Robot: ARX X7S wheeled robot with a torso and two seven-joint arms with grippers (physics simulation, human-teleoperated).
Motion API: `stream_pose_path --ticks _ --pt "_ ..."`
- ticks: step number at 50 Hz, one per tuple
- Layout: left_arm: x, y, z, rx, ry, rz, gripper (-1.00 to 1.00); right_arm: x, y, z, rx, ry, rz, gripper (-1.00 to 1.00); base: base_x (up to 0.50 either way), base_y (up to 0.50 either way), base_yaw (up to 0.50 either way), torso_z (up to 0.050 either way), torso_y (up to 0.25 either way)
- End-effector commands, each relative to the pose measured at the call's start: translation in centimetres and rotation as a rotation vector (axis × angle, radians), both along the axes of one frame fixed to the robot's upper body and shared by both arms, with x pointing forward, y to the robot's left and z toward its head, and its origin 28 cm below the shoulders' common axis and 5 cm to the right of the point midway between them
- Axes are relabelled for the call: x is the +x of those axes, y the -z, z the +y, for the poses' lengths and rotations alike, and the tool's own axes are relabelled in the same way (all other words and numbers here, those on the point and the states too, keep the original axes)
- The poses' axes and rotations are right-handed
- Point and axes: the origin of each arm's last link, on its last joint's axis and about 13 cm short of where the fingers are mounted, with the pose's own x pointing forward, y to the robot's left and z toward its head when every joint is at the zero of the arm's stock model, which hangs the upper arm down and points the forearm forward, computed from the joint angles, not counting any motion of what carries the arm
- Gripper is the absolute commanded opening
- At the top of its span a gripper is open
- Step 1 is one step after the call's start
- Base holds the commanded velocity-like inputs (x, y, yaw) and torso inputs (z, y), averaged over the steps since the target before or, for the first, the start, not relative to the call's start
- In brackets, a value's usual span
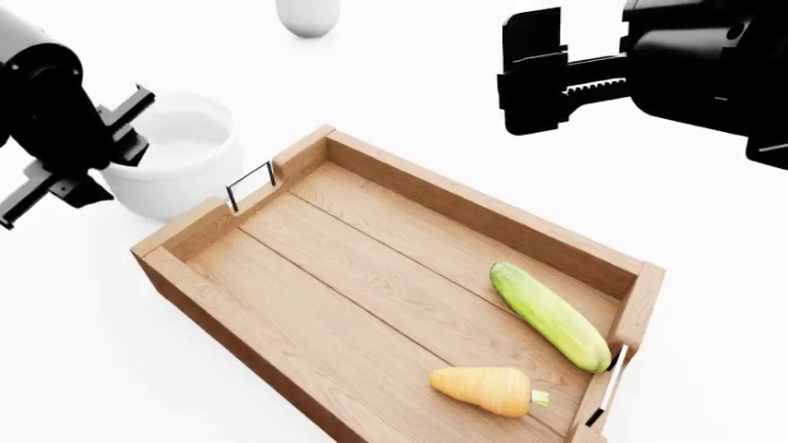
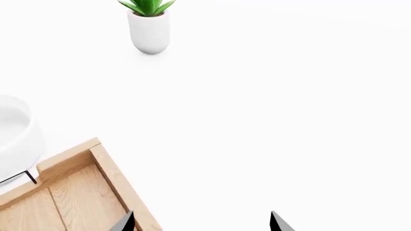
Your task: Place the two vegetables and bowl onto the tray for setting up a vegetable dip station.
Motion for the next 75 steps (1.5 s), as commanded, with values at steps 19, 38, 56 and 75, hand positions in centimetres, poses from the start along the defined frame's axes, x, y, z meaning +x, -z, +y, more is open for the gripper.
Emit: stream_pose_path --ticks 19,38,56,75 --pt "-1.0 -3.4 0.0 0.010 -0.047 -0.109 -1.00 -0.3 -0.3 -0.2 -0.002 0.006 -0.013 1.00 0.00 0.00 0.00 0.000 0.000" --pt "-5.9 -8.7 -1.8 0.091 0.043 -0.218 -1.00 -0.3 -0.4 -0.3 0.002 0.010 -0.018 1.00 0.00 0.00 0.00 0.000 0.001" --pt "-10.2 -9.5 -5.4 0.089 0.271 -0.252 -1.00 -0.4 -0.6 -0.4 0.004 0.020 -0.024 1.00 0.00 0.00 0.00 0.001 0.001" --pt "-14.9 -7.9 -8.8 0.116 0.494 -0.241 -1.00 -0.4 -0.6 -0.5 0.004 0.021 -0.020 1.00 0.00 0.00 0.00 0.000 0.001"
